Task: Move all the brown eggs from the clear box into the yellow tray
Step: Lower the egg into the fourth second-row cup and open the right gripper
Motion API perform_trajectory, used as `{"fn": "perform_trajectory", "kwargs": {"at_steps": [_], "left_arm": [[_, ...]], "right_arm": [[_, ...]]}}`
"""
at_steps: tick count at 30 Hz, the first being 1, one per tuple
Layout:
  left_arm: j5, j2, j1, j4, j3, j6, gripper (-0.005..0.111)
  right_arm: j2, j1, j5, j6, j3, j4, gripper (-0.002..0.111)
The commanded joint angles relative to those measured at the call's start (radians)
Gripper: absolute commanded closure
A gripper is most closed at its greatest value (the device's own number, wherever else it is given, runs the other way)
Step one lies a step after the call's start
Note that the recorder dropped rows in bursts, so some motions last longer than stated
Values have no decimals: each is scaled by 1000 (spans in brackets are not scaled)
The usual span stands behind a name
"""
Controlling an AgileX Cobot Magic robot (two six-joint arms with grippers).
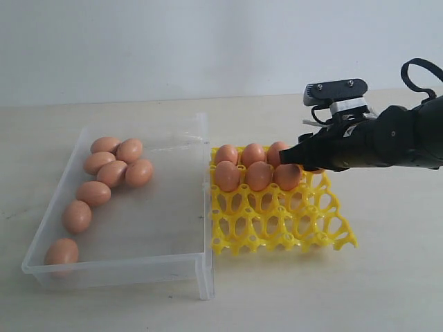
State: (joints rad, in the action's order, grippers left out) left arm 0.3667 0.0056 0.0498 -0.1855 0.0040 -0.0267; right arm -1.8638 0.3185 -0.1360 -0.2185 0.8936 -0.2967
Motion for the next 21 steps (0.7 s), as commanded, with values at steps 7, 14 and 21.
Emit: {"fn": "perform_trajectory", "kwargs": {"at_steps": [7, 14, 21], "left_arm": [[-4, -6, -1, -2, -4, -3, 107], [-4, -6, -1, -2, -4, -3, 107], [-4, -6, -1, -2, -4, -3, 107]], "right_arm": [[-34, -7, -16, 2, -1, 10, 108], [-34, -4, -16, 2, -1, 10, 108], [-19, -4, -14, 44, -1, 10, 73]]}}
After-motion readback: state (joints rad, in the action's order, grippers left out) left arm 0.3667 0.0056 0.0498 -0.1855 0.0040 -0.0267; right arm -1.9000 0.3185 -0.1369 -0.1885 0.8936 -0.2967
